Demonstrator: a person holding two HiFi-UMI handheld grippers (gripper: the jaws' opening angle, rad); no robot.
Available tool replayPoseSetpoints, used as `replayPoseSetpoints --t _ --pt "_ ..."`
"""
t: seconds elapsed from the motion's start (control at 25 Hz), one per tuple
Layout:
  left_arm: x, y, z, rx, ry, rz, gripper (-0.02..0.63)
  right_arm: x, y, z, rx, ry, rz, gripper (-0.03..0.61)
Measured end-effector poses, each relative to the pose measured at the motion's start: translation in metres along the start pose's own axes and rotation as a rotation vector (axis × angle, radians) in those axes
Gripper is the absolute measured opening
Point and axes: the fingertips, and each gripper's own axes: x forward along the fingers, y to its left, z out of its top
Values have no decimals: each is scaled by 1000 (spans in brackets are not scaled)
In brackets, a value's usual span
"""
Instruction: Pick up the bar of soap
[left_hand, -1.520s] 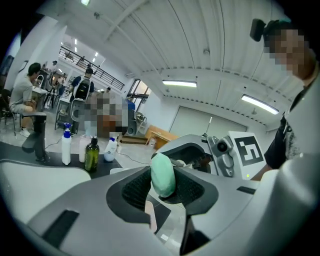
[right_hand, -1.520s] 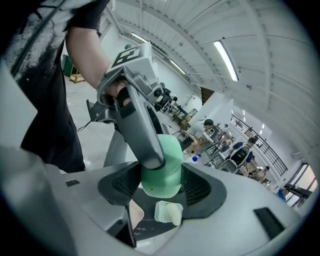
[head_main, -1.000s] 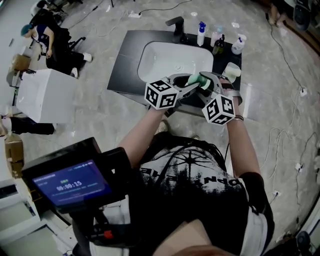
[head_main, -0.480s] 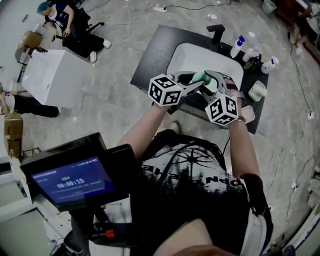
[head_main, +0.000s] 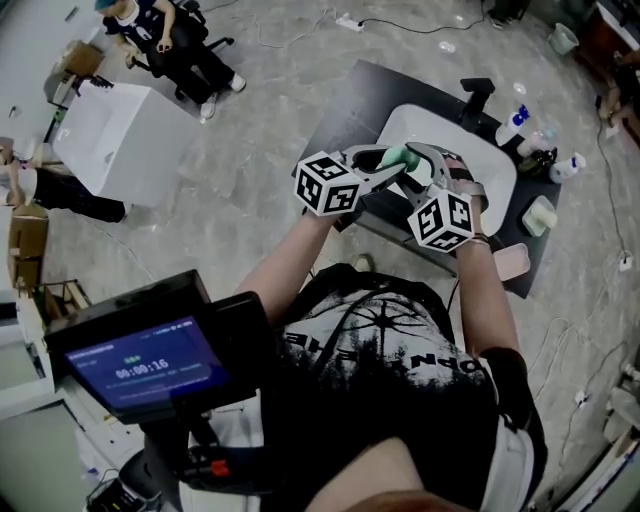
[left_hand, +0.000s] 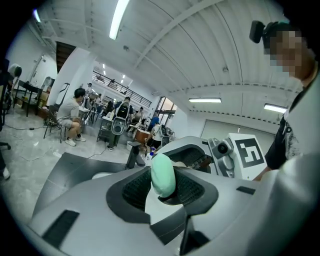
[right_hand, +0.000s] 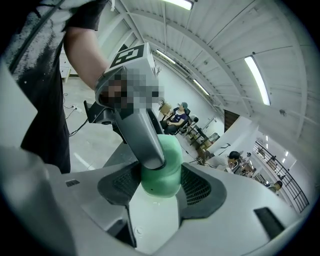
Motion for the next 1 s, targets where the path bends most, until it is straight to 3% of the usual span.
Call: replayPoseSetpoints --t 0.56,1.0 --pt "-55 59 -9 -37 -56 84 143 65 14 44 -70 -45 58 262" --pt "-71 76 -5 -72 -85 150 143 83 13 58 -112 -87 119 262"
